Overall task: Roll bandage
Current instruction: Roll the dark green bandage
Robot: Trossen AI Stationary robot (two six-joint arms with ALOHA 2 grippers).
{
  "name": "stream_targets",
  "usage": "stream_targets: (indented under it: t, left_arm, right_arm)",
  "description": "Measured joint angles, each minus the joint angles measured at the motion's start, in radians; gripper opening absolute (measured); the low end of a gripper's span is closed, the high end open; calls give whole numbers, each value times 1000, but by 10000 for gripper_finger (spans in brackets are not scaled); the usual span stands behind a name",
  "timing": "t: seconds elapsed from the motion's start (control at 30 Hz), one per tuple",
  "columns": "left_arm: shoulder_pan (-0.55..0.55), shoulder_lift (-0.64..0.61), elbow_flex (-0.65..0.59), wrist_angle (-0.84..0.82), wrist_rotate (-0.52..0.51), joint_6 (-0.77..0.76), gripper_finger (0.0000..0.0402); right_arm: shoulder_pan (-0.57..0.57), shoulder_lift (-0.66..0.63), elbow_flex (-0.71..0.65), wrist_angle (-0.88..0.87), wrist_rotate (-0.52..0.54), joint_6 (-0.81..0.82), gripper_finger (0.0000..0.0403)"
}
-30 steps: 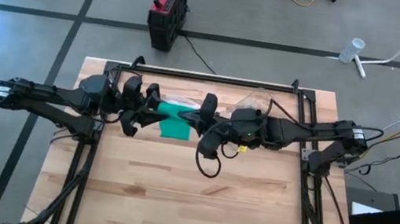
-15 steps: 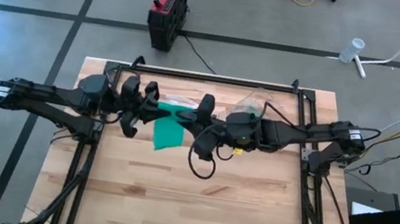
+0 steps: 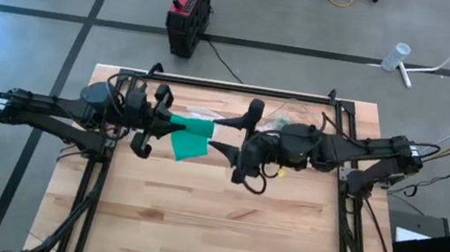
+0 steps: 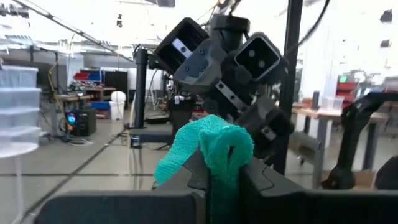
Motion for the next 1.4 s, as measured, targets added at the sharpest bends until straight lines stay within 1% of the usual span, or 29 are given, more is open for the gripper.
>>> stream_targets:
  t: [0.07, 0.2, 0.37, 0.5, 0.7, 0.83, 1.03, 1.27, 1.33, 1.4]
  left_arm:
    - [0, 5, 0, -2, -1, 38, 26]
    - [1, 12, 0, -1, -4, 87, 30]
    - [1, 10, 0, 1, -11, 95, 24]
    - [1, 9, 0, 4, -10, 104, 29]
    - [1, 7, 0, 6, -10, 110, 29]
    - [1, 7, 0, 9, -4, 110, 25]
    - [1, 7, 0, 9, -4, 110, 32]
    - [1, 7, 0, 9, -4, 109, 25]
    - [1, 7, 0, 9, -6, 109, 27]
    - [0, 7, 0, 8, -31, 108, 31]
  right_arm:
    - [-20, 10, 0, 1, -49, 29, 231]
    - [-56, 34, -1, -1, -54, 42, 222]
    - [-85, 55, 0, 13, -66, -39, 209]
    - [-85, 76, 0, 27, -64, -94, 205]
    - [-85, 87, 0, 50, -10, -112, 204]
    - [-85, 88, 0, 49, -10, -114, 203]
    - [-85, 88, 0, 50, -10, -140, 203]
    - [-74, 82, 0, 50, -1, -182, 203]
    - [-68, 82, 0, 51, 20, -199, 203]
    - [-62, 82, 0, 50, 51, -231, 203]
